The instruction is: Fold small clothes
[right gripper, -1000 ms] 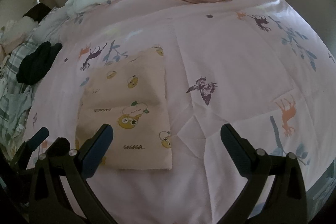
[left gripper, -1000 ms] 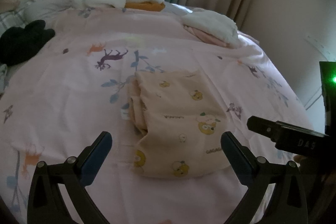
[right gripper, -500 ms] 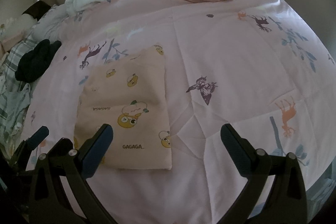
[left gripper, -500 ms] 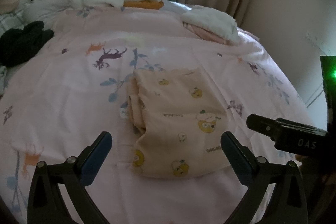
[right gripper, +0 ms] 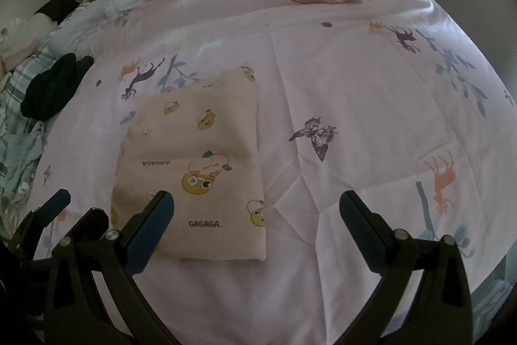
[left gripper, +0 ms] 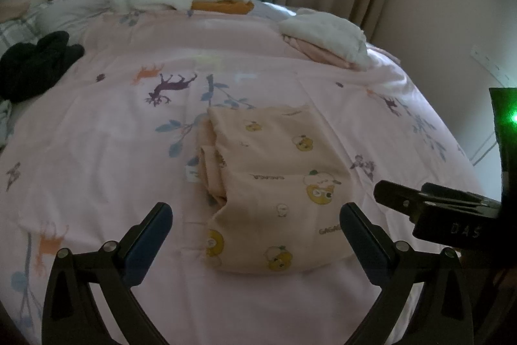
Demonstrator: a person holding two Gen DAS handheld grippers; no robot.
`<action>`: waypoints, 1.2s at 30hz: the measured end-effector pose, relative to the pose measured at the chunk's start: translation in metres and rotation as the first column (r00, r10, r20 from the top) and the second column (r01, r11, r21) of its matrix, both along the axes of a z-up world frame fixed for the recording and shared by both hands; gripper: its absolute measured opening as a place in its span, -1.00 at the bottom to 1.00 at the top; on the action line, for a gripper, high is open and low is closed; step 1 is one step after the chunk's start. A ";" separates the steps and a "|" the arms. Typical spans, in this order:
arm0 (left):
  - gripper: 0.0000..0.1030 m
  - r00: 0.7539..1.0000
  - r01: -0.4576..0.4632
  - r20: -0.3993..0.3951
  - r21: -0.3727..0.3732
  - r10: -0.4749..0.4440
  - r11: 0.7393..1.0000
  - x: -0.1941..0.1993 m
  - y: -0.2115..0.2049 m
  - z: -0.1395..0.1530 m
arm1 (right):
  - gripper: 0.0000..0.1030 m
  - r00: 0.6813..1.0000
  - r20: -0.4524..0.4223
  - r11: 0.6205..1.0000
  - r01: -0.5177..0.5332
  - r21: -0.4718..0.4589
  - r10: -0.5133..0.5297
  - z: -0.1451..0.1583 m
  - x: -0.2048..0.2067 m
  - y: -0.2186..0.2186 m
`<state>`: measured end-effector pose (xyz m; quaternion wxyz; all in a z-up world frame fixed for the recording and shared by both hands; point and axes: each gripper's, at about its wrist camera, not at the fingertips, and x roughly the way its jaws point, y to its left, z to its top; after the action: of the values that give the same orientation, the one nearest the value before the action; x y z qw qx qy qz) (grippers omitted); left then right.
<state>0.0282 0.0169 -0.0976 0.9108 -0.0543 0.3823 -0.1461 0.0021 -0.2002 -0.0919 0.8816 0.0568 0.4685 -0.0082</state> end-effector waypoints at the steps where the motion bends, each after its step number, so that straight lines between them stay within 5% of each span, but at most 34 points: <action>1: 0.98 1.000 0.000 0.000 0.001 0.000 1.000 0.000 0.000 0.000 | 0.99 1.000 -0.001 1.000 -0.001 0.001 0.001 0.000 0.001 0.000; 36: 0.98 1.000 0.001 0.004 0.003 -0.001 1.000 -0.002 -0.002 0.002 | 0.99 1.000 -0.020 0.999 0.002 -0.035 -0.003 -0.006 0.002 0.004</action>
<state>0.0260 0.0154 -0.0959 0.9115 -0.0525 0.3808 -0.1463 0.0037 -0.1965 -0.0975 0.8776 0.0419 0.4772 -0.0180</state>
